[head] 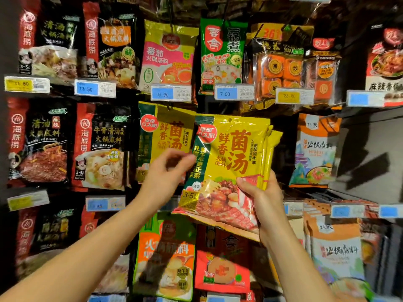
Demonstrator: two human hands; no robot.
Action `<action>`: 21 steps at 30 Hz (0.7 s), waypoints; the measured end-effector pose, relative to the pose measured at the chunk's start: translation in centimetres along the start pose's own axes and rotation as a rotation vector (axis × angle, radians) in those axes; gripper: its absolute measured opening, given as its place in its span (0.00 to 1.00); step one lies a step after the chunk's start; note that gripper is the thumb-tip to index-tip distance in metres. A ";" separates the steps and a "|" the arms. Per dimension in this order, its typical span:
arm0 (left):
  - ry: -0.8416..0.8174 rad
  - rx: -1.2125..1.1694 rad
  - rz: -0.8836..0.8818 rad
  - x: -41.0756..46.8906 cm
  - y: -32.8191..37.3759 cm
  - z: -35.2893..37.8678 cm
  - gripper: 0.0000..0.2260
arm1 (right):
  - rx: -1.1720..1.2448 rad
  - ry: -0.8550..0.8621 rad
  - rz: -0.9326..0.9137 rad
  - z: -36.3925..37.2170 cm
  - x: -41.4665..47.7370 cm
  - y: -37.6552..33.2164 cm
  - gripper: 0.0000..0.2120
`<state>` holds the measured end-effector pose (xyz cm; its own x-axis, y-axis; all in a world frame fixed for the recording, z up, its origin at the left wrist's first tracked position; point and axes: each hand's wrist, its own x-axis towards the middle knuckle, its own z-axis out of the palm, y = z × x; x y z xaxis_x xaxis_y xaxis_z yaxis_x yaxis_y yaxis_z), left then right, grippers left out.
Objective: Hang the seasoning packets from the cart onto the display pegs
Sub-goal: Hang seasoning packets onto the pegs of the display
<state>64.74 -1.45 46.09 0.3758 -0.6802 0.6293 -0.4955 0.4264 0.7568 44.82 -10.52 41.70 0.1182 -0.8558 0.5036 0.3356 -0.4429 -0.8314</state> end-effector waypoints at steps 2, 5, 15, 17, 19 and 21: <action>-0.185 -0.052 -0.133 -0.7 0.8 1.1 0.30 | -0.006 -0.016 -0.013 0.8 -0.3 0.0 0.29; -0.151 -0.019 -0.150 -0.8 0.7 1.3 0.32 | 0.000 -0.066 -0.008 1.8 -1.1 -0.4 0.30; -0.038 -0.313 -0.323 -0.4 -1.1 -0.7 0.29 | -0.071 -0.045 -0.005 2.4 -1.4 -0.9 0.31; -0.011 -0.322 -0.300 -0.5 -1.1 -0.6 0.23 | -0.121 -0.018 -0.042 2.2 -1.2 -0.5 0.34; 0.049 -0.268 -0.262 -0.5 -1.0 -0.9 0.30 | -0.149 0.013 -0.078 1.9 -0.8 -0.2 0.24; 0.129 -0.158 -0.186 -0.2 -1.1 -1.9 0.34 | -0.190 0.041 -0.095 1.1 -0.7 -0.1 0.23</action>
<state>66.68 -0.61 45.47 0.5508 -0.6780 0.4868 -0.2839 0.3962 0.8731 45.74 -9.60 41.73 0.0551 -0.8163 0.5750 0.1609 -0.5611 -0.8119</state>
